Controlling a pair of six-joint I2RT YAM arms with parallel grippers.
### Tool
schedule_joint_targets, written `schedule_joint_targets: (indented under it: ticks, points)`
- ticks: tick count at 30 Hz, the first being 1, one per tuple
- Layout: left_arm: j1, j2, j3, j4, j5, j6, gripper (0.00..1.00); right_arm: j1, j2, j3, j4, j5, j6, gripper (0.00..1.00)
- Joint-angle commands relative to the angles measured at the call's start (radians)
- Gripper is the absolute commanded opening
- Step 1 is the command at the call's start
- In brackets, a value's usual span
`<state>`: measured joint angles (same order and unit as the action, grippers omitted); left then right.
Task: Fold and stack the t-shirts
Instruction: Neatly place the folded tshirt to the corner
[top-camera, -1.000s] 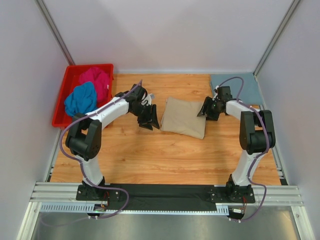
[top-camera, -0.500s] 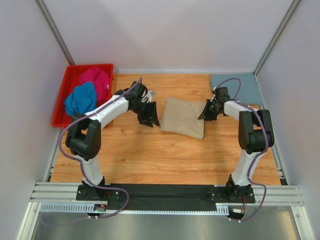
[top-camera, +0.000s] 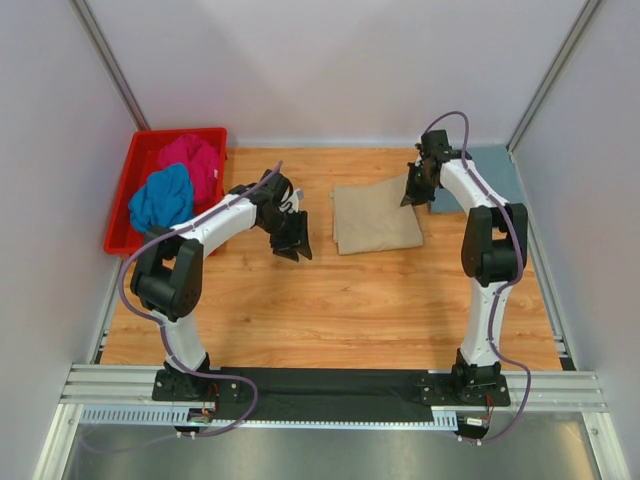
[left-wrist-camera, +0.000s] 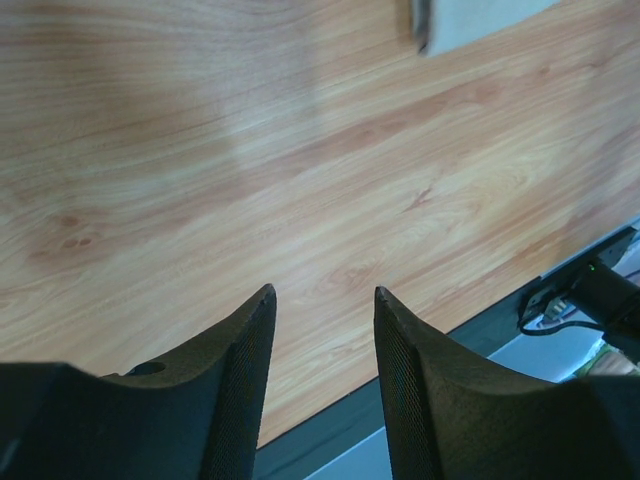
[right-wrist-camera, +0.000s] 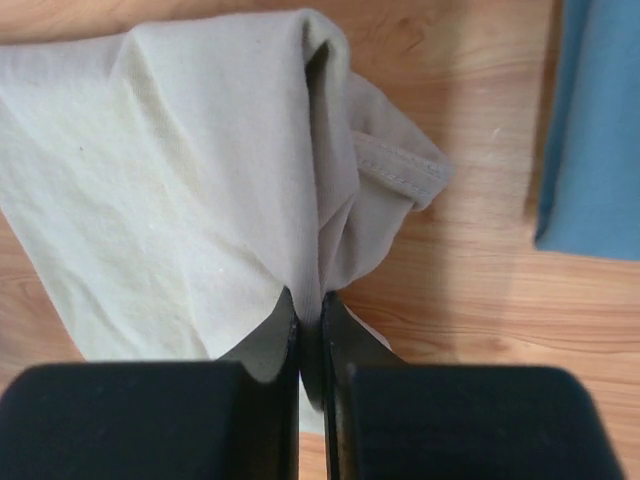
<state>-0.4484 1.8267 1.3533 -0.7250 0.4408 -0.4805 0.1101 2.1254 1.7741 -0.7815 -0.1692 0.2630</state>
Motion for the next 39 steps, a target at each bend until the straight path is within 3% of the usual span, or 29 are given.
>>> schedule_joint_targets:
  ticks: [1,8,16,21,24,27,30,34,37,39]
  points:
    - [0.004,-0.063,-0.013,-0.005,-0.028,0.01,0.52,0.0,0.069,0.169,-0.162,0.105,-0.109,0.0]
    - [0.004,-0.106,-0.055,-0.01,-0.083,0.011,0.53,-0.007,0.133,0.41,-0.311,0.237,-0.222,0.0]
    - [0.004,-0.095,-0.056,-0.027,-0.07,-0.006,0.53,-0.079,0.061,0.513,-0.366,0.332,-0.309,0.0]
    - [0.001,-0.083,-0.054,-0.031,-0.062,-0.024,0.53,-0.151,0.108,0.657,-0.375,0.306,-0.387,0.0]
    - [-0.013,-0.075,-0.068,-0.027,-0.045,-0.056,0.53,-0.213,0.178,0.807,-0.384,0.185,-0.389,0.0]
    - [-0.044,-0.067,-0.103,-0.021,-0.042,-0.09,0.53,-0.271,0.258,0.849,-0.309,0.128,-0.422,0.01]
    - [-0.072,-0.041,-0.115,-0.051,-0.076,-0.09,0.53,-0.329,0.388,0.881,-0.168,0.131,-0.433,0.1]
    - [-0.076,0.002,-0.059,-0.117,-0.116,-0.081,0.53,-0.382,0.485,0.877,0.023,0.21,-0.441,0.43]
    - [-0.09,0.019,0.016,-0.181,-0.168,-0.078,0.53,-0.394,0.479,0.837,0.128,0.385,-0.408,0.33]
    - [-0.095,0.025,0.049,-0.209,-0.181,-0.076,0.53,-0.406,0.452,0.817,0.134,0.376,-0.375,0.33]
